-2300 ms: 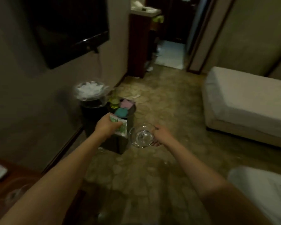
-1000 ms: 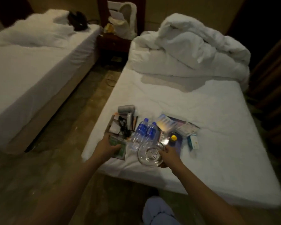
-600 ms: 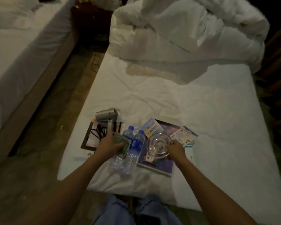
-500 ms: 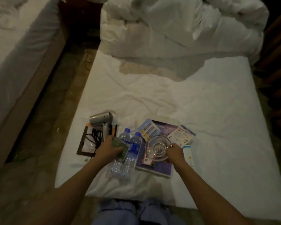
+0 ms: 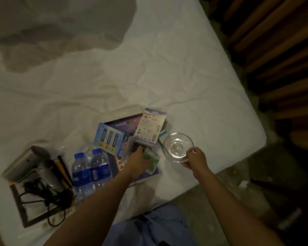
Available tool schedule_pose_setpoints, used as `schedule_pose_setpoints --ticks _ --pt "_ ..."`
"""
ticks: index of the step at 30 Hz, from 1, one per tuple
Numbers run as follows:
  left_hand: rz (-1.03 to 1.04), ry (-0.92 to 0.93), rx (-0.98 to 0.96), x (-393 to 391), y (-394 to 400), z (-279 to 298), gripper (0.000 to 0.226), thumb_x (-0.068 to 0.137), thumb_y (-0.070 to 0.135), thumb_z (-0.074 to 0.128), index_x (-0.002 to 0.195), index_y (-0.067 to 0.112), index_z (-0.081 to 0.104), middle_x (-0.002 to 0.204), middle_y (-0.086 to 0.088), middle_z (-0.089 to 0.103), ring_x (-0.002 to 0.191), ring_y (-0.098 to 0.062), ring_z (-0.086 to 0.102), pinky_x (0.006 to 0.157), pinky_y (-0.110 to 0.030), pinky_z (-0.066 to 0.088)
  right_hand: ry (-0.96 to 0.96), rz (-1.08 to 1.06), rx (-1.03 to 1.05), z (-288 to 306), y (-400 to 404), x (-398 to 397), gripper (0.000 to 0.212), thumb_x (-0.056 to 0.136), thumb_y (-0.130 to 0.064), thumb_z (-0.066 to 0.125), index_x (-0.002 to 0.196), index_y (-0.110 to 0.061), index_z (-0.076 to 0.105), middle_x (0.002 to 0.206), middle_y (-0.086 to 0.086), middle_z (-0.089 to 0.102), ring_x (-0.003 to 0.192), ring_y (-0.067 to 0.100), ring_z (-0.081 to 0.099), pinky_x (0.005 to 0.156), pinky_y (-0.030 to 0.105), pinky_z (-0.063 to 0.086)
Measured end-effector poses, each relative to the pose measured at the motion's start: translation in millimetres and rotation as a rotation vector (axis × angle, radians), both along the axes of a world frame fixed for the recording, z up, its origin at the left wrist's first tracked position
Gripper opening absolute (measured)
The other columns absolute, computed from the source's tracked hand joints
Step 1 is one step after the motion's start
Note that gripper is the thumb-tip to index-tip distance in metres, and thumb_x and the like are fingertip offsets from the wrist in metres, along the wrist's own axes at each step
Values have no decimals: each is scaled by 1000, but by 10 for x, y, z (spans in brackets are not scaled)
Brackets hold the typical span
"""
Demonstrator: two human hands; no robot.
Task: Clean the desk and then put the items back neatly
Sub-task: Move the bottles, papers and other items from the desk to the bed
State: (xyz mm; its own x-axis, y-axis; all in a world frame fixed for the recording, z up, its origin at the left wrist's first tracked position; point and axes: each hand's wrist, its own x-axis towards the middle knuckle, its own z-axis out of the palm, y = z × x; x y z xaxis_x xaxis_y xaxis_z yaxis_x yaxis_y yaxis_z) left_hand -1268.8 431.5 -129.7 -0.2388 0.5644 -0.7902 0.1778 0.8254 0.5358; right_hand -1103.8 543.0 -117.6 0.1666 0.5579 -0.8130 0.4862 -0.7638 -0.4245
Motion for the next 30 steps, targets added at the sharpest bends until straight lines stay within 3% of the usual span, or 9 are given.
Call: schedule_pose_setpoints --ticks 4,6,9,14,17,19,22,26,30 --pt "-14 22 -74 133 110 -165 45 86 30 64 124 10 49 119 -11 61 106 -28 59 89 -36 49 70 -158 -37 -152 259 99 12 93 2 44 93 -8 51 87 17 61 67 24 57 42 21 50" --pt "28 38 -89 158 163 -213 47 87 26 64 128 12 48 120 -12 61 107 -29 59 89 -34 48 88 -192 -69 -266 376 102 15 92 2 44 102 -7 52 104 23 60 70 25 57 43 22 51" --pt "43 33 -147 187 229 -291 51 86 23 65 133 13 45 123 -10 59 112 -28 56 88 -30 44 117 -208 -118 -433 540 70 19 93 1 44 109 -7 50 111 23 58 67 23 57 45 23 51" --pt "70 46 -241 363 292 -458 38 87 20 61 123 10 51 119 -12 59 107 -26 56 92 -33 47 130 -77 -137 -626 739 49 16 94 -1 44 107 -8 51 91 13 62 67 20 58 64 31 51" --pt "151 61 -227 500 312 -522 35 89 20 59 121 9 52 118 -11 60 102 -24 57 77 -28 48 120 18 -118 -673 790 101 15 95 -2 43 89 -14 50 78 7 60 63 18 58 62 28 48" --pt "181 82 -232 554 331 -542 34 89 20 58 121 10 51 116 -11 60 101 -26 59 77 -32 52 124 80 -127 -717 800 171 18 95 -2 45 84 -17 49 79 7 60 63 17 58 61 27 48" --pt "241 56 -232 599 330 -586 37 86 17 60 121 10 51 116 -15 60 103 -34 60 85 -45 54 135 121 -167 -768 796 268 12 93 -2 52 97 -14 51 78 6 60 62 16 57 61 25 48" --pt "271 123 -201 676 258 -612 36 86 17 61 120 9 51 118 -14 61 106 -31 59 85 -34 49 103 202 -148 -793 755 392 15 92 -3 54 105 -9 51 79 8 58 59 16 53 56 22 46" --pt "309 176 -138 706 120 -540 42 83 14 65 122 10 49 117 -11 60 107 -28 59 91 -41 50 12 420 -88 -765 714 524 35 88 -10 64 120 -2 52 99 15 62 70 21 60 66 30 50"
